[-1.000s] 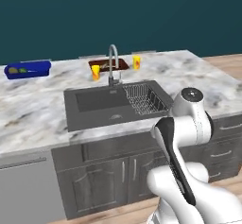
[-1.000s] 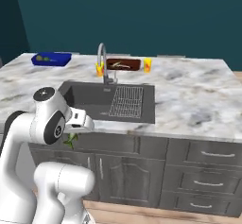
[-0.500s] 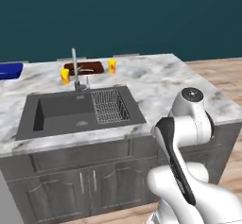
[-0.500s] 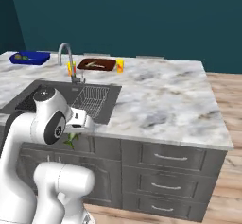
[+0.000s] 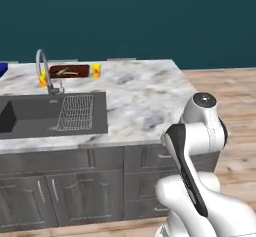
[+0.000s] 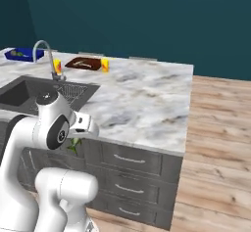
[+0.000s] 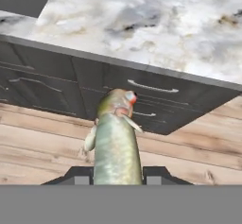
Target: Gather the potato and avocado from the fridge and place them on a tray on the dining counter. Then gather the fishs from the fridge and place them on the other tray.
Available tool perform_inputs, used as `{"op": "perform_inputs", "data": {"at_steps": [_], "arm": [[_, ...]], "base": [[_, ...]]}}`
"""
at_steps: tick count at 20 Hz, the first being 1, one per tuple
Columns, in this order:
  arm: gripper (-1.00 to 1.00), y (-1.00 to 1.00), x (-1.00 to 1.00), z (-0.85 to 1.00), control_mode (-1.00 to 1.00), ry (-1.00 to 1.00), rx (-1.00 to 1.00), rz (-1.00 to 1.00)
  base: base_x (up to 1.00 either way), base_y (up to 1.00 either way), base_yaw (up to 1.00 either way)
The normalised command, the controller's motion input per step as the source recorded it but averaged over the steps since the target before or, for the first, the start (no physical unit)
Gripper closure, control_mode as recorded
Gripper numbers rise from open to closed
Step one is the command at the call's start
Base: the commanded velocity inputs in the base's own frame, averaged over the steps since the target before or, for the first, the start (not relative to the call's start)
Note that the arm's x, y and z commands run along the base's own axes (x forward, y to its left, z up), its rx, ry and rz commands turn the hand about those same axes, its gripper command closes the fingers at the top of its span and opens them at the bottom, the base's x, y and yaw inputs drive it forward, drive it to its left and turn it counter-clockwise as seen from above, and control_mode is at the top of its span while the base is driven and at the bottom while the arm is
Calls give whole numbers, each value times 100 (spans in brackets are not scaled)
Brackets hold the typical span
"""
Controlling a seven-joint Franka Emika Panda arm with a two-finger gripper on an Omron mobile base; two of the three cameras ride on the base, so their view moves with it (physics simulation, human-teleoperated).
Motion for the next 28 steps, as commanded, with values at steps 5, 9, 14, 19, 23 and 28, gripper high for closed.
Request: {"op": "perform_inputs", "data": {"at_steps": [5, 9, 14, 19, 23, 28], "arm": [[100, 0, 0, 0, 100, 0, 0, 0], [100, 0, 0, 0, 100, 0, 0, 0], [100, 0, 0, 0, 100, 0, 0, 0], [100, 0, 0, 0, 100, 0, 0, 0], [100, 0, 0, 0, 100, 0, 0, 0], [100, 0, 0, 0, 100, 0, 0, 0]], "base": [[0, -100, 31], [0, -100, 30], [0, -100, 30], [3, -100, 35], [10, -100, 42], [20, -100, 44]]}}
